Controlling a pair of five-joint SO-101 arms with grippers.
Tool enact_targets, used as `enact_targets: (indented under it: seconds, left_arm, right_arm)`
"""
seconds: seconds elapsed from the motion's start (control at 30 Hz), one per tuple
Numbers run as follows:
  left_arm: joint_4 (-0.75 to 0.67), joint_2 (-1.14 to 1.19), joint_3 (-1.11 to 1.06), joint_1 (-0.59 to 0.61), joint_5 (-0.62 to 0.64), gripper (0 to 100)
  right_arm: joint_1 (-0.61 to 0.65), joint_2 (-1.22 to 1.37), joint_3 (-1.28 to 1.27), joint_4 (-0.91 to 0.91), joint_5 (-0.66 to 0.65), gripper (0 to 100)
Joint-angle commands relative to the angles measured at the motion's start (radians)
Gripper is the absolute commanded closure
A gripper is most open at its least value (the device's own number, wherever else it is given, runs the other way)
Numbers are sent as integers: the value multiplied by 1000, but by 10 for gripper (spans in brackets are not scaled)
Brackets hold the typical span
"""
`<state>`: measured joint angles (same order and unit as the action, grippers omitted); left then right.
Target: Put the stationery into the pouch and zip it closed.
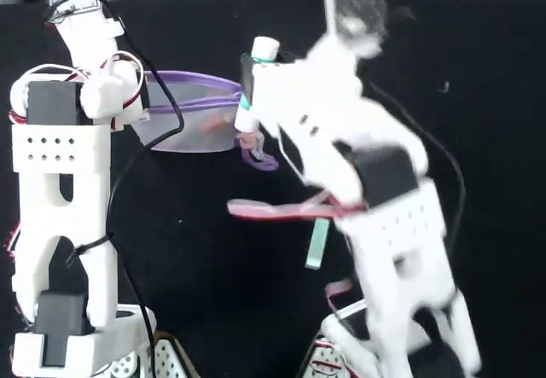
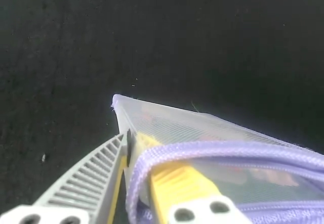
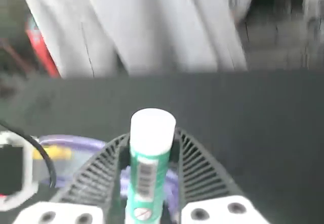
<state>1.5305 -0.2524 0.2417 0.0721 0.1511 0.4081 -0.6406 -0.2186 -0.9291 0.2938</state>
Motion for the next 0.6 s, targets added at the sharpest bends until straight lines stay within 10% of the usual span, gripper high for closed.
enact_targets:
  seconds: [0.0,0.57]
  left_arm:
    - [-20,-14,2,-13,-11,971]
    - [-12,-14,-1,-68,-9,971]
  right_arm:
    - [15,-208,-286,350,-11,986]
    - [183,-111,-697,1312,-298,987]
